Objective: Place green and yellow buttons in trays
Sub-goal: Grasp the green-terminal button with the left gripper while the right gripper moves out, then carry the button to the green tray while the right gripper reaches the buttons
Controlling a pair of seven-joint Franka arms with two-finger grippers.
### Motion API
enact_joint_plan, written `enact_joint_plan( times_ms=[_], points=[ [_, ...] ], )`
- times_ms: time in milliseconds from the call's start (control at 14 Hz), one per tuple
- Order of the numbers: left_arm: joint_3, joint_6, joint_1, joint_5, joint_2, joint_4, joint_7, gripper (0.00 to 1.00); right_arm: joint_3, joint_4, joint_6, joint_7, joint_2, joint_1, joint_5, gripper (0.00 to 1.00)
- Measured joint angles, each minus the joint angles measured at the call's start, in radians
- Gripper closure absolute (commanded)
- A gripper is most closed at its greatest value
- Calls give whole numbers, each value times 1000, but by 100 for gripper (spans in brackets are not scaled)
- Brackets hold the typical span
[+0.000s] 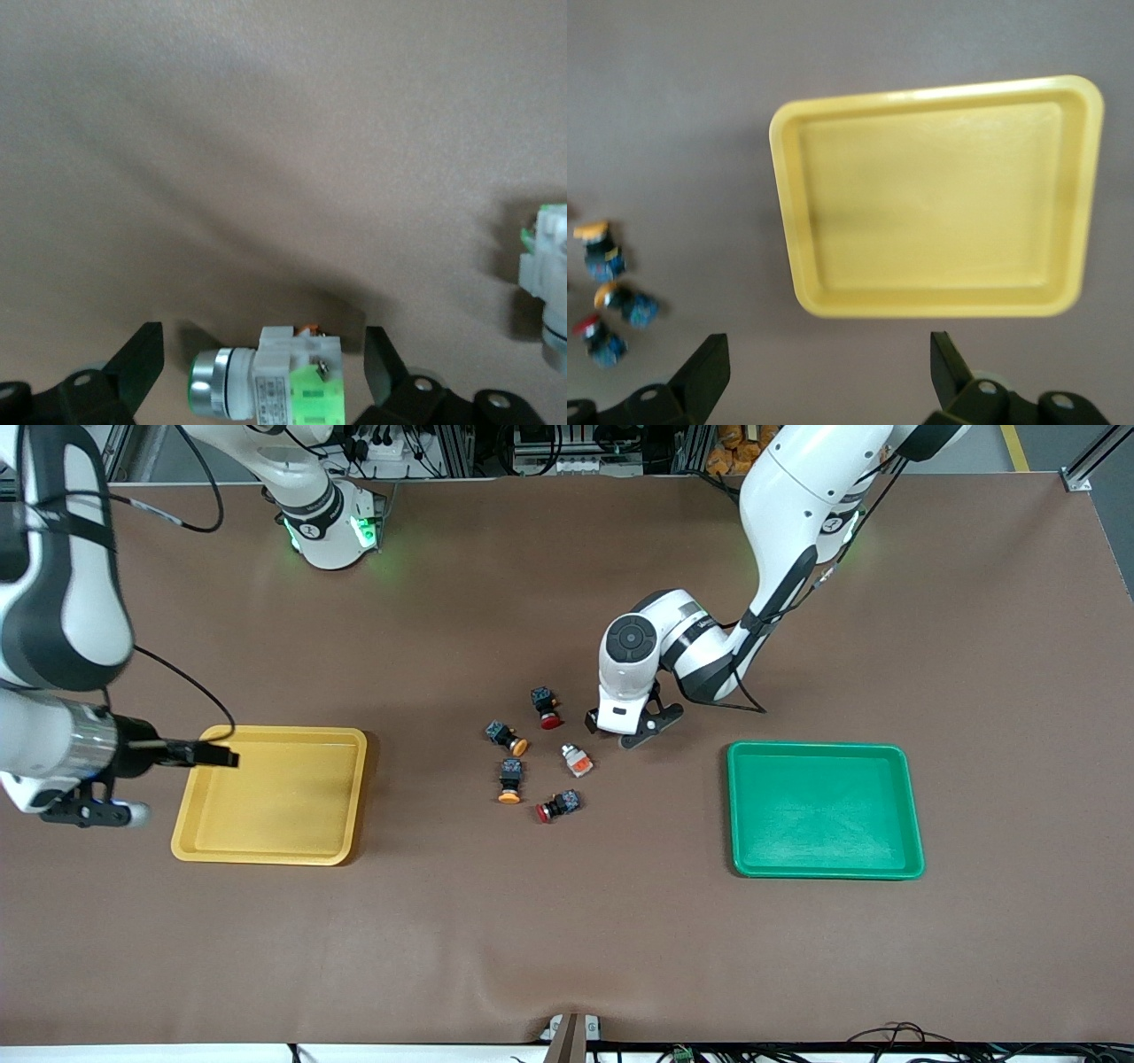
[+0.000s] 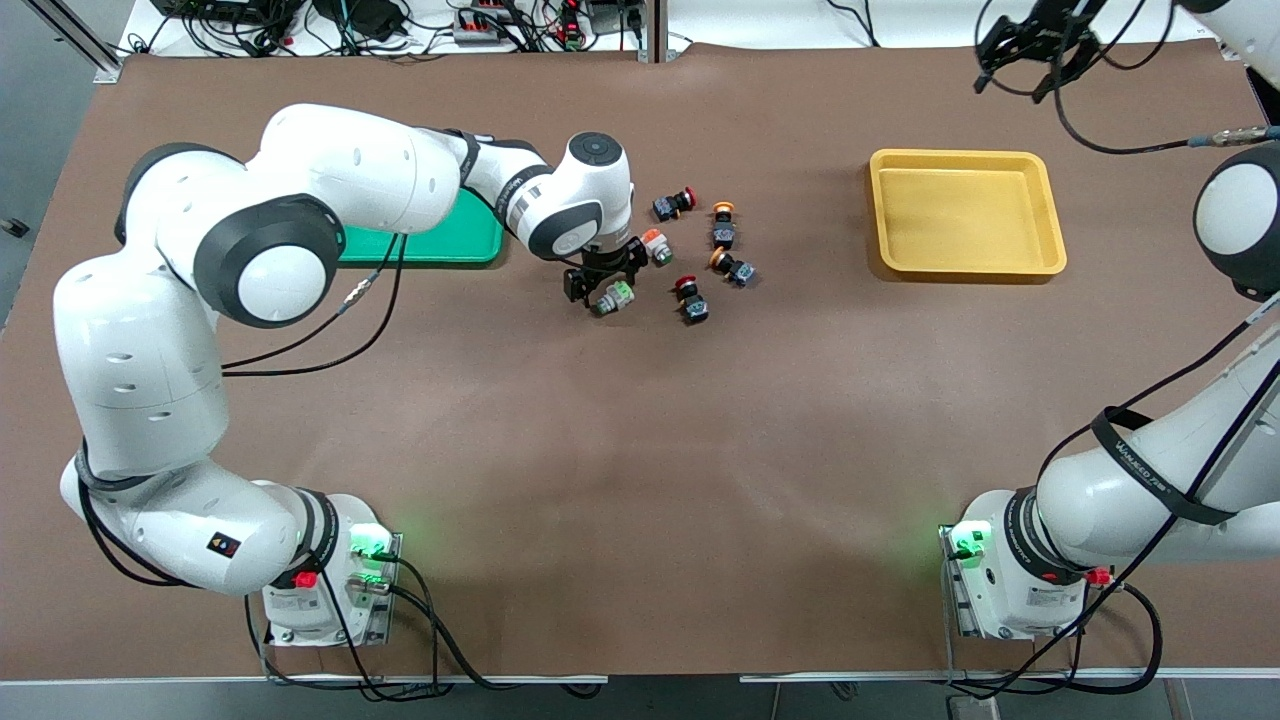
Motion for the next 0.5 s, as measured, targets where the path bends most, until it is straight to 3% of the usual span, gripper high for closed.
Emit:
enact_joint_plan(
  times_ms=[143, 214, 500],
  points=[
    [0, 2, -6, 0, 1, 0, 0, 83, 3, -53, 96, 92, 13, 61, 1, 0],
    [0, 4, -7, 0, 0, 0, 0, 100, 4, -65, 116, 147, 18, 96, 1, 0],
    [0, 5, -3, 0, -7, 8, 0, 100, 6, -82, 211, 320, 58, 217, 1, 0]
  ],
)
